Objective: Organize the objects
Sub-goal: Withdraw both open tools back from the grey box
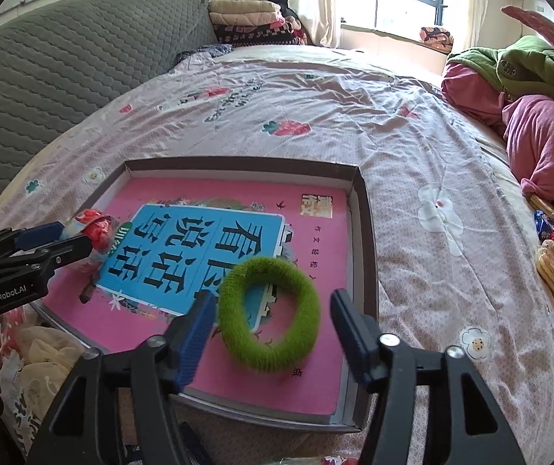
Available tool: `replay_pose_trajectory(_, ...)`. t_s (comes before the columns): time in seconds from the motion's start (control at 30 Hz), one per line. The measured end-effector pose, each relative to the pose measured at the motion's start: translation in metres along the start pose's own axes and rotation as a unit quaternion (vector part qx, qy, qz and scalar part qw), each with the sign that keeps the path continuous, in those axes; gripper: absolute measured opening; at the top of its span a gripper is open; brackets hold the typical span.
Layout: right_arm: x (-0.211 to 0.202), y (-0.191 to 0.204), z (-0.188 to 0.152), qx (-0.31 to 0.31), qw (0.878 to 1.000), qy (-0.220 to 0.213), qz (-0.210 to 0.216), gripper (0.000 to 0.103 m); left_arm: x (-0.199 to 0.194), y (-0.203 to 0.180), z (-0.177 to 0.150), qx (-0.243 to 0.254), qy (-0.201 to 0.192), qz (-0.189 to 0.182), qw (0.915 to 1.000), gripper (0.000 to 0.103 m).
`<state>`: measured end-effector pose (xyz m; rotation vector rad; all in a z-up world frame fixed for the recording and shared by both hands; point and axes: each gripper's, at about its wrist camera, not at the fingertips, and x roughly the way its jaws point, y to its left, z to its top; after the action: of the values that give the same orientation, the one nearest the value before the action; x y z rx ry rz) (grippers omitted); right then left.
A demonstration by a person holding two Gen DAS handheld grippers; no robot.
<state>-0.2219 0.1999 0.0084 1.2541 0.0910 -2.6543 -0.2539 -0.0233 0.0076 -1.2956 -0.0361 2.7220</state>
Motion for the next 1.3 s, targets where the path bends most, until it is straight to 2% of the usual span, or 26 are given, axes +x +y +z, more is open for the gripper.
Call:
replay_pose_trajectory(0.53,-0.030,-0.008,0.004,0.020,0.998,-0.059,0.004,0.069,-0.028,0.004,-0.004,-0.006,-0.032,-0.006,0.9995,0.062)
replay_pose_trajectory(0.63,-0.037,-0.008,0.005,0.021,0.997,-0.073,0.004,0.069,-0.034,0.004,-0.006,-0.008,-0.041,-0.008,0.9991,0.068)
replay_pose_trajectory(1.3,-0.077,-0.006,0.000,0.014,0.990,-0.143,-0.001,0.069,-0.079,0.001,-0.031,-0.017,-0.093,-0.004,0.9956,0.069)
